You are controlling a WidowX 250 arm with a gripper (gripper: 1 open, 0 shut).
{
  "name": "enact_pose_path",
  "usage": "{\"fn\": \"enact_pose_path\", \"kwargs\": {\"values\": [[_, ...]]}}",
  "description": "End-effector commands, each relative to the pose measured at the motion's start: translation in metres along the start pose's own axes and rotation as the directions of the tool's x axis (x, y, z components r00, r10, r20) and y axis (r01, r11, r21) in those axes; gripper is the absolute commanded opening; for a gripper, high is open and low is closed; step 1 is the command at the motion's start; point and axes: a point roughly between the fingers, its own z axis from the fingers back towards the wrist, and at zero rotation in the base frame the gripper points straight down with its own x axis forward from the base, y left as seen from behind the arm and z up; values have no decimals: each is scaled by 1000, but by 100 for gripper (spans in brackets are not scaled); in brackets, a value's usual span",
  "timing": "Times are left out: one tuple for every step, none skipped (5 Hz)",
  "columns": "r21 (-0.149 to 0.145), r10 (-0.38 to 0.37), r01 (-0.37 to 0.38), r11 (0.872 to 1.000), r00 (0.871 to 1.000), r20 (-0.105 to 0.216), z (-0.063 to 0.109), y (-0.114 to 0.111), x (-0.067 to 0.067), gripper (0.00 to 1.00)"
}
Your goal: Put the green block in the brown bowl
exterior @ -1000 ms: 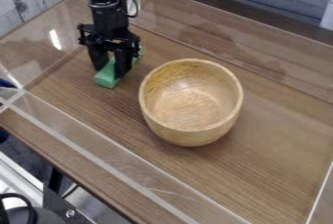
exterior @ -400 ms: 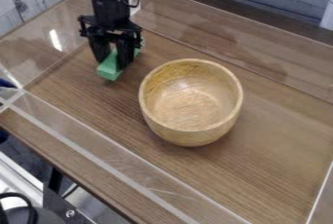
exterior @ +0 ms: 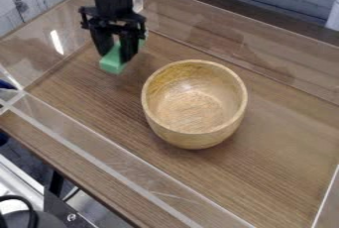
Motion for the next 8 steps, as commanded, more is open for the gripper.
{"fn": "enact_pose_path", "kwargs": {"values": [[12,-46,45,999,994,101,41,-23,10,0],[-11,-87,89,996,990,108,53,-48,8,0],[-25,-149,153,988,984,101,55,-77,6,0],[-31,-203,207,978,975,87,46,-101,2,0],[-31,-235,238,971,970,69,34,-114,-4,0],[-28,-263,264,964,964,51,19,-125,-9,0],[-26,-278,279,960,960,34,8,-132,-13,0],[-25,-283,283,959,959,23,2,-133,-15,0]]}}
